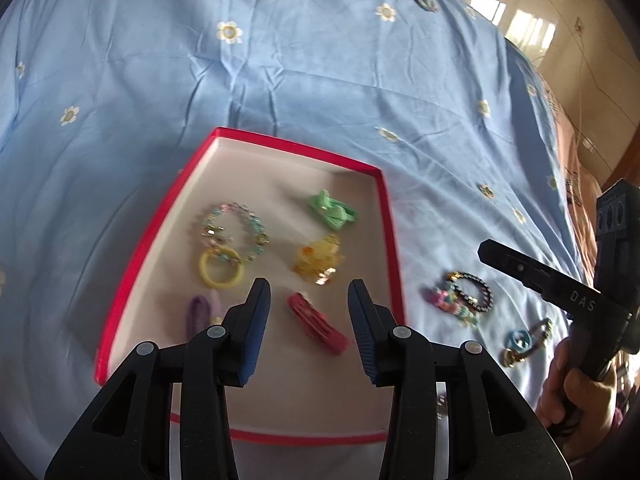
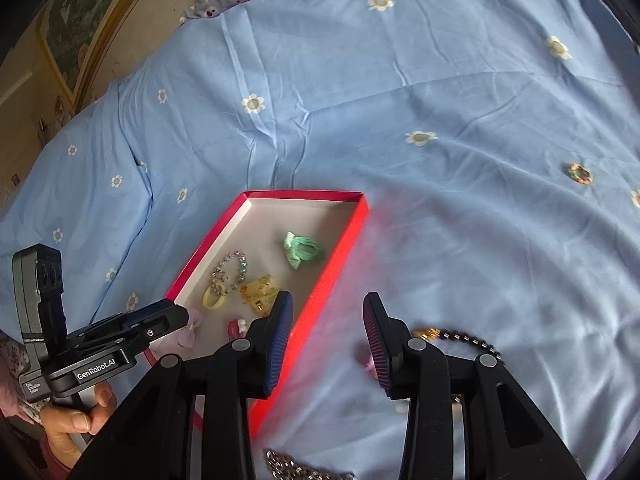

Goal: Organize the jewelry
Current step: 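Grasp the gold ring with the left tool while the right tool grasps the gold watch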

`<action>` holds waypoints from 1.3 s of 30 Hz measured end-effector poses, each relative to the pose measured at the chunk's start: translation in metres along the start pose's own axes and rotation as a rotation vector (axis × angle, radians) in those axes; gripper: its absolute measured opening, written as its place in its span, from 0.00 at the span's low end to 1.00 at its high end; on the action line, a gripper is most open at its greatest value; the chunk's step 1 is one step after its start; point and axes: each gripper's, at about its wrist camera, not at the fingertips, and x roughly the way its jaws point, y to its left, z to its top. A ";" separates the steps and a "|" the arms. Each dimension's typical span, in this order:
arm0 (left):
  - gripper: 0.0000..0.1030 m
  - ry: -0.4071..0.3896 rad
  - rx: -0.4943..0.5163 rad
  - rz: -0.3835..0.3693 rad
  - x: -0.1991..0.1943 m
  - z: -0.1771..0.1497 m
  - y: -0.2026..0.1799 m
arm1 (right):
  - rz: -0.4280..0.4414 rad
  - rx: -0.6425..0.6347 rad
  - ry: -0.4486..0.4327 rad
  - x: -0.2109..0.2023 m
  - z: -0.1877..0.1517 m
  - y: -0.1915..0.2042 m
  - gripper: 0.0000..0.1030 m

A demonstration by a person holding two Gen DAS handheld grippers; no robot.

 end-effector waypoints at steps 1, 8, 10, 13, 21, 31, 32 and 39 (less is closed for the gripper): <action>0.38 0.001 0.004 -0.005 -0.001 -0.001 -0.003 | -0.005 0.006 -0.003 -0.004 -0.002 -0.003 0.37; 0.42 0.010 0.049 -0.044 -0.005 -0.009 -0.031 | -0.041 0.030 -0.019 -0.029 -0.012 -0.026 0.39; 0.42 0.013 0.060 -0.050 -0.004 -0.012 -0.038 | -0.050 0.033 -0.024 -0.036 -0.014 -0.031 0.40; 0.43 0.020 0.077 -0.059 -0.003 -0.014 -0.048 | -0.067 0.036 -0.028 -0.046 -0.015 -0.040 0.40; 0.45 0.035 0.119 -0.079 0.001 -0.018 -0.072 | -0.114 0.047 -0.027 -0.066 -0.024 -0.068 0.44; 0.46 0.064 0.140 -0.098 0.012 -0.024 -0.091 | -0.145 0.064 0.006 -0.078 -0.048 -0.090 0.44; 0.46 0.068 0.143 -0.101 0.014 -0.025 -0.093 | -0.147 0.064 0.012 -0.077 -0.051 -0.092 0.44; 0.46 0.086 0.164 -0.110 0.019 -0.032 -0.106 | -0.123 0.064 0.030 -0.082 -0.065 -0.092 0.46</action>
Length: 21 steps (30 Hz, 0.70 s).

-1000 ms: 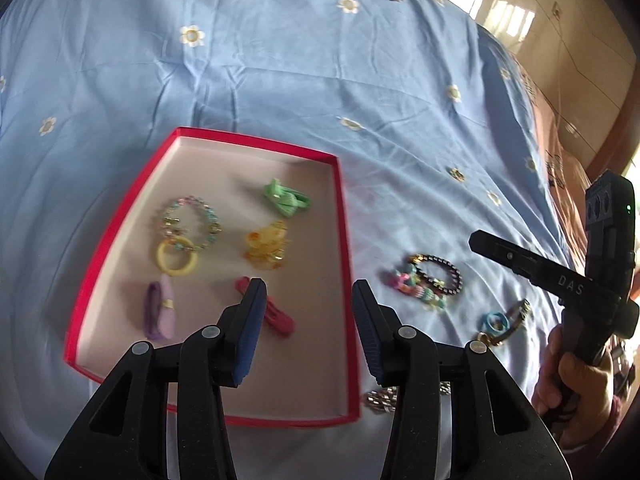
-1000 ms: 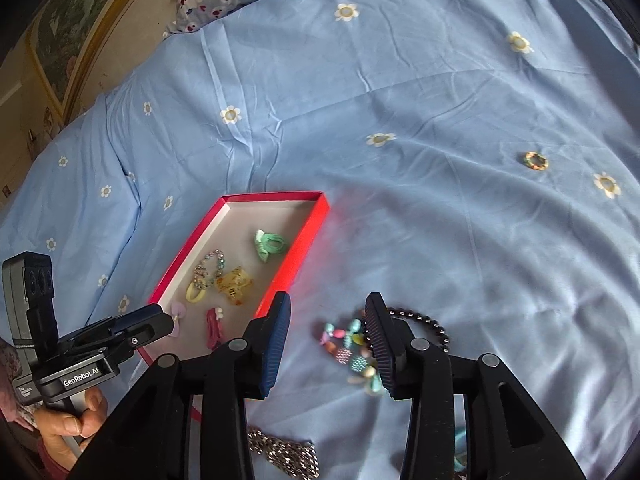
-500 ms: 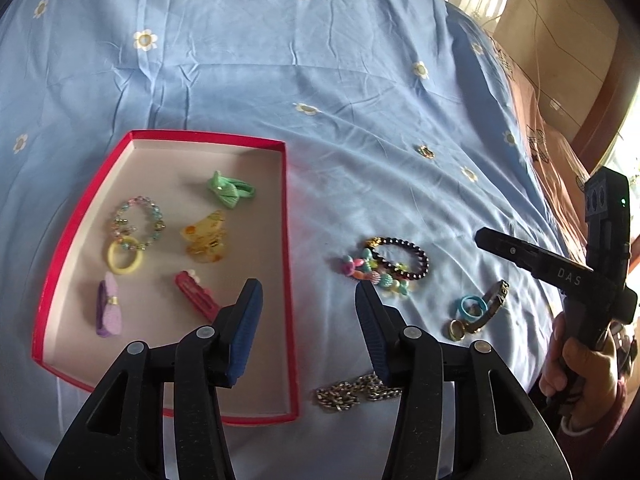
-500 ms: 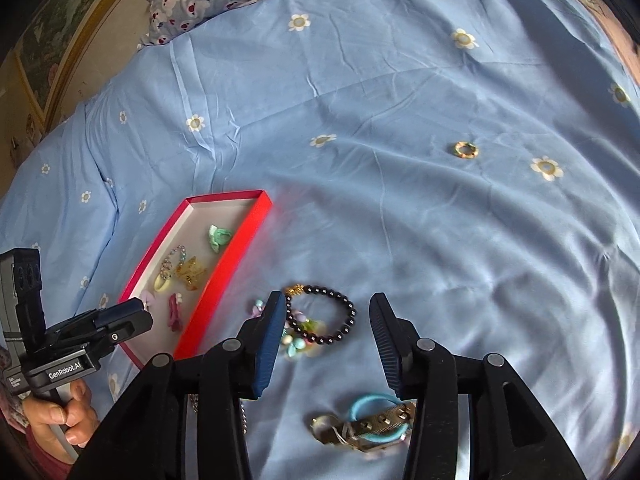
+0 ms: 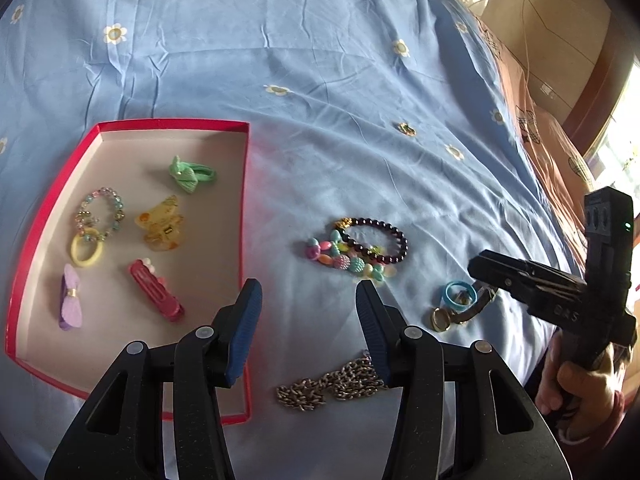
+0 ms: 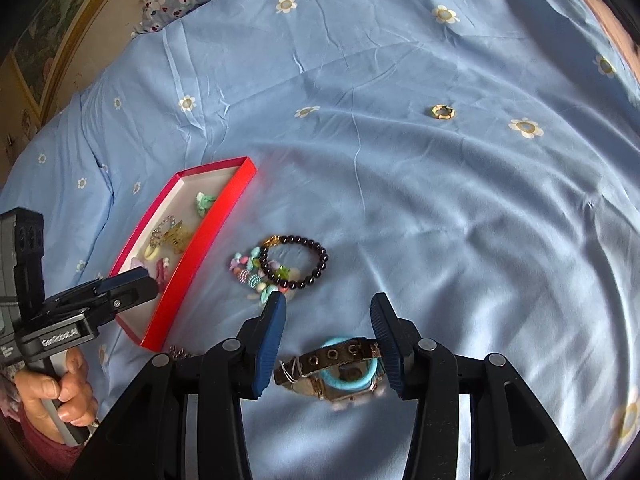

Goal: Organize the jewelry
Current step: 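Grasp the gold ring with the left tool while the right tool grasps the gold watch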

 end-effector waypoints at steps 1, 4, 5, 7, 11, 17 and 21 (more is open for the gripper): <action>0.46 0.002 0.001 -0.002 0.001 -0.001 -0.001 | 0.005 -0.003 0.003 -0.003 -0.003 0.001 0.46; 0.46 0.010 0.005 -0.009 0.004 -0.003 -0.006 | 0.017 -0.005 0.019 -0.010 -0.013 0.001 0.46; 0.46 0.012 0.008 -0.012 0.005 -0.003 -0.008 | 0.019 -0.006 0.021 -0.013 -0.017 0.001 0.46; 0.46 0.016 0.017 -0.017 0.007 -0.005 -0.013 | 0.020 -0.008 0.032 -0.019 -0.026 0.000 0.46; 0.46 0.026 0.039 -0.029 0.011 -0.009 -0.025 | 0.014 -0.010 0.045 -0.028 -0.043 0.000 0.46; 0.46 0.050 0.092 -0.049 0.020 -0.017 -0.050 | -0.014 -0.004 0.033 -0.036 -0.054 -0.007 0.46; 0.46 0.067 0.142 -0.059 0.030 -0.021 -0.065 | -0.039 -0.010 0.040 -0.031 -0.057 -0.012 0.43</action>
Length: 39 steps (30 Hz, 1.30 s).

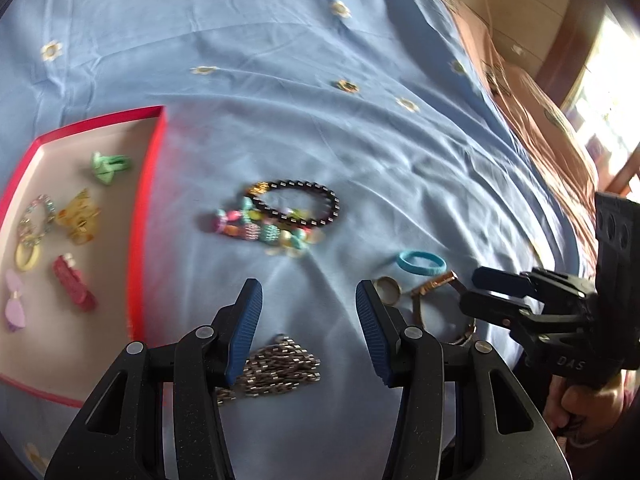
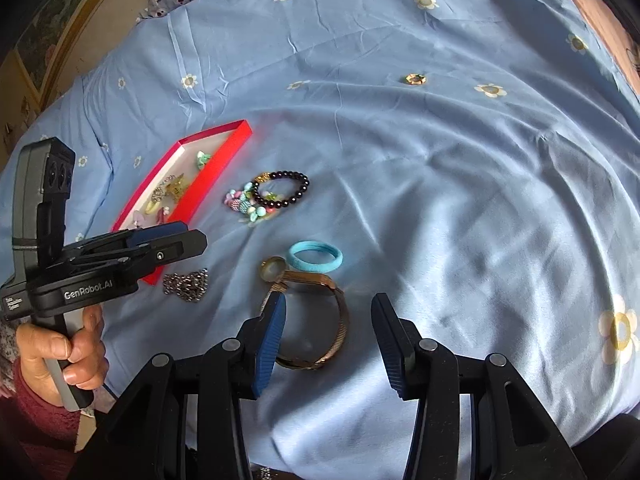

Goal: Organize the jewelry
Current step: 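Grasp the gold ring with the left tool while the right tool grasps the gold watch, then carry the gold ring and gold watch over the red box with both tools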

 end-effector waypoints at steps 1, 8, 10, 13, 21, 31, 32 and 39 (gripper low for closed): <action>0.46 0.005 0.011 -0.005 0.003 0.000 -0.003 | -0.006 -0.004 0.003 0.002 0.000 -0.001 0.42; 0.46 0.045 0.077 -0.026 0.022 0.003 -0.022 | -0.061 -0.055 0.023 0.018 -0.006 -0.001 0.04; 0.46 0.056 0.092 -0.034 0.028 0.003 -0.027 | -0.054 -0.046 0.009 0.015 -0.005 -0.005 0.04; 0.46 0.066 0.115 -0.064 0.033 0.003 -0.036 | -0.059 -0.014 -0.014 0.008 -0.003 -0.016 0.04; 0.21 0.060 0.203 -0.033 0.048 -0.003 -0.056 | -0.029 0.066 -0.036 -0.002 -0.004 -0.035 0.04; 0.20 -0.003 0.116 -0.061 0.016 -0.006 -0.031 | 0.013 0.037 -0.067 -0.013 0.000 -0.012 0.04; 0.20 -0.011 0.100 -0.064 0.011 -0.007 -0.026 | 0.016 0.033 -0.069 -0.014 0.001 -0.009 0.04; 0.20 -0.076 0.016 -0.041 -0.024 -0.014 0.005 | 0.056 0.000 -0.072 -0.010 0.010 0.015 0.04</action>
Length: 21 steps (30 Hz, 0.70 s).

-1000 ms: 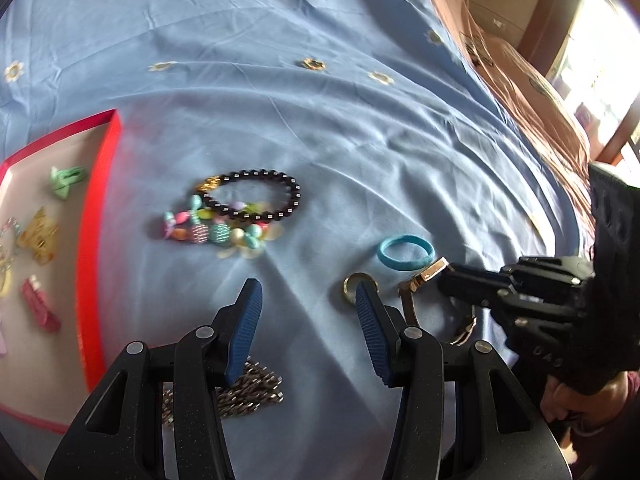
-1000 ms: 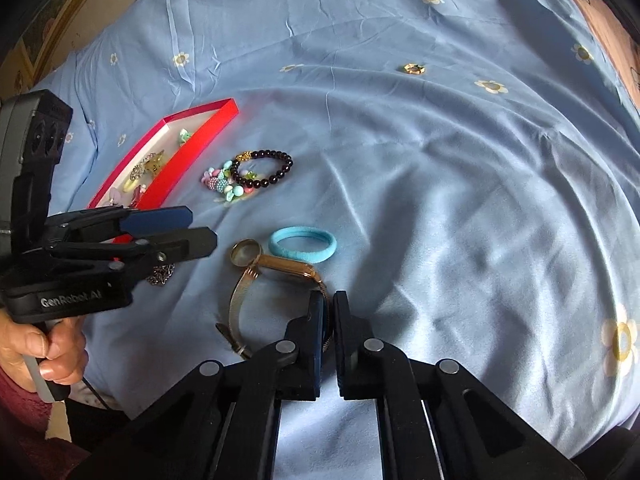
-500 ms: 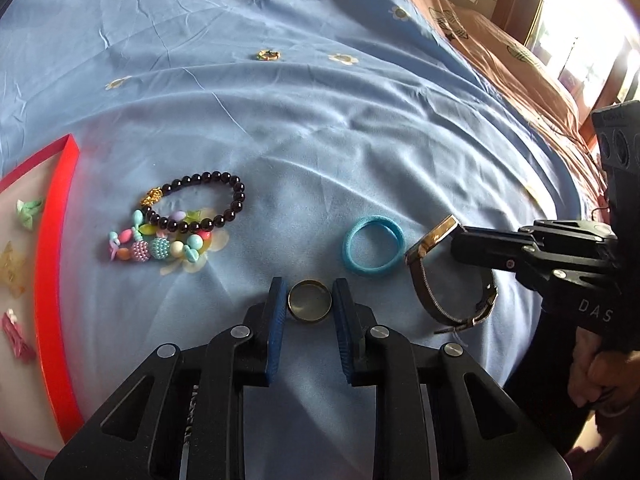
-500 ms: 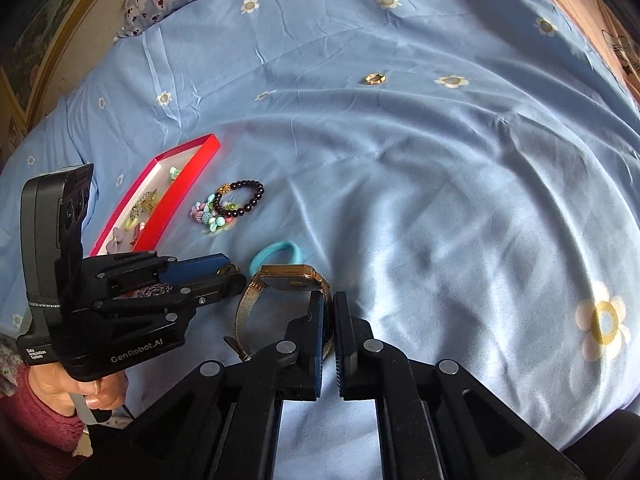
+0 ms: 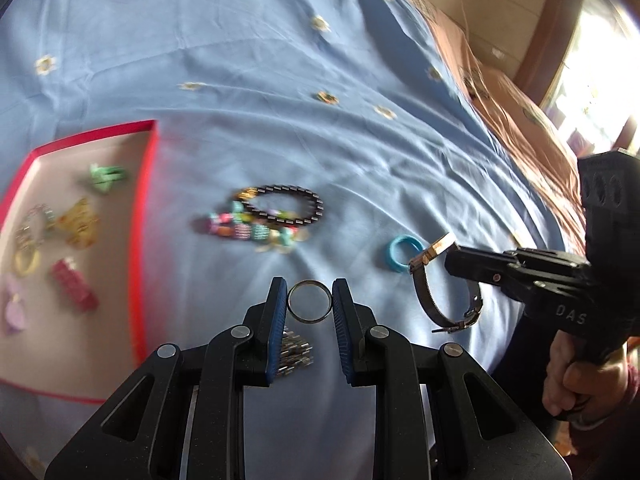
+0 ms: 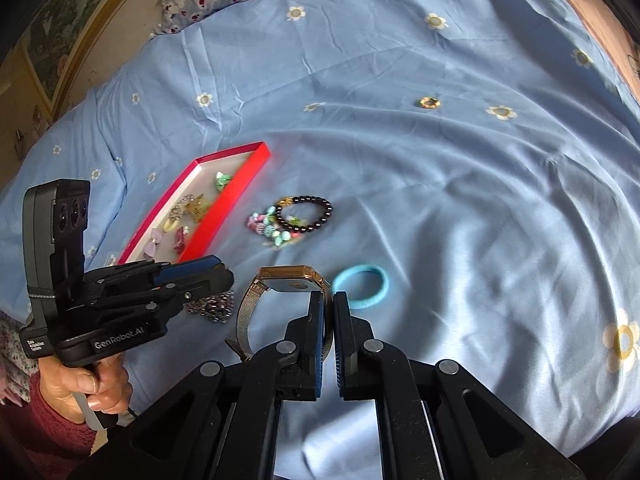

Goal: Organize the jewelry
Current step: 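Carry the gold ring and gold watch over the red box with both tools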

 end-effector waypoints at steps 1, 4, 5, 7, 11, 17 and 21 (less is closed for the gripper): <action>0.20 -0.010 -0.011 0.008 -0.005 -0.001 0.005 | 0.008 -0.008 0.002 0.002 0.001 0.005 0.04; 0.20 -0.034 -0.049 0.027 -0.018 -0.004 0.021 | 0.032 -0.027 0.012 0.010 0.004 0.018 0.04; 0.20 -0.040 -0.056 0.035 -0.021 -0.005 0.025 | 0.040 -0.033 0.016 0.013 0.005 0.023 0.04; 0.20 -0.055 -0.070 0.052 -0.030 -0.007 0.033 | 0.055 -0.048 0.023 0.018 0.006 0.033 0.04; 0.20 -0.076 -0.097 0.073 -0.043 -0.011 0.048 | 0.084 -0.082 0.036 0.028 0.010 0.052 0.04; 0.20 -0.096 -0.141 0.102 -0.058 -0.018 0.070 | 0.122 -0.124 0.047 0.041 0.019 0.080 0.04; 0.20 -0.109 -0.172 0.127 -0.067 -0.023 0.085 | 0.145 -0.157 0.050 0.049 0.026 0.099 0.04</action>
